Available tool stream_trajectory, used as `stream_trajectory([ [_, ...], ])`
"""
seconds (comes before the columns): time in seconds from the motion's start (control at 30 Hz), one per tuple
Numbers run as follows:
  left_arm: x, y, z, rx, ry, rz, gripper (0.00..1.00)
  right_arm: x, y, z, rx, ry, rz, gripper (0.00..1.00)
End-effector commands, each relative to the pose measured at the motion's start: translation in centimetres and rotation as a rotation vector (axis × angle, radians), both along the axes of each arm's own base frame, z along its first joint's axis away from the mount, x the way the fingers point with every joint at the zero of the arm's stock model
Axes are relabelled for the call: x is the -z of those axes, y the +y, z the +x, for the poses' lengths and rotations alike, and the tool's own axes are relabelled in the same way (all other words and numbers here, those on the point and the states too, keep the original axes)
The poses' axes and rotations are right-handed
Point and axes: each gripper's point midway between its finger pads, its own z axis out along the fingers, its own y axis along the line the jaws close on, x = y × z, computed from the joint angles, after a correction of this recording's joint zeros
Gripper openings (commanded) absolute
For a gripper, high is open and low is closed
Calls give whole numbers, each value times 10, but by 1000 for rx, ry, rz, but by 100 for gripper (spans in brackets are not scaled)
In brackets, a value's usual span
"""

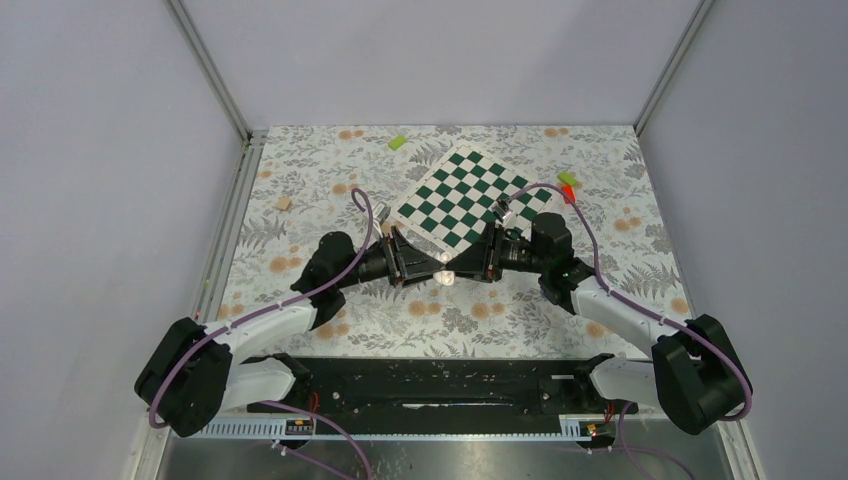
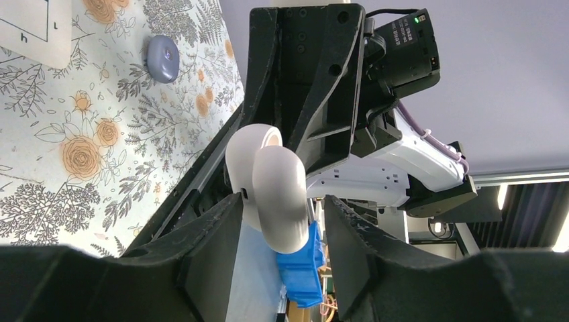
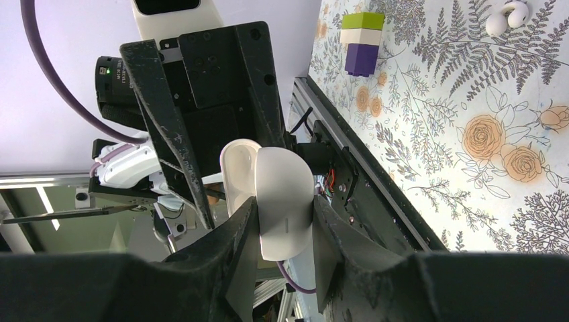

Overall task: Insert the wireless bluetooth earbuds into the charging case
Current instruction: Pass from the right arm to the left

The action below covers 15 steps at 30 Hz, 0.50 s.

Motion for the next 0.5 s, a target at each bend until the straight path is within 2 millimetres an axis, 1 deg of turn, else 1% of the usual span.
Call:
stream_trajectory([
  [0.0, -14, 3, -2, 4, -64, -42, 46, -10, 4, -2, -29, -38, 28, 18],
  [0.1, -12, 3, -1, -2, -56, -39, 36, -10, 4, -1, -29, -40, 29, 18],
  [0.27, -13, 3, 1, -11, -52, -44, 25, -10, 5, -1, -32, -41, 31, 18],
  [0.33, -13, 4, 1, -14, -51, -45, 22, -8, 4, -1, -31, -36, 28, 18],
  [0.37, -13, 4, 1, -16, -52, -45, 21, -8, 4, -1, -31, -33, 27, 20],
  [0.4, -13, 5, 1, -18, -51, -44, 19, -7, 4, -2, -31, -31, 25, 27],
  [0.43, -13, 6, 2, -23, -49, -41, 18, -6, 4, -2, -29, -28, 22, 38],
  [0.47, -12, 7, 4, -31, -48, -37, 17, -7, 4, -2, -34, -34, 23, 47],
])
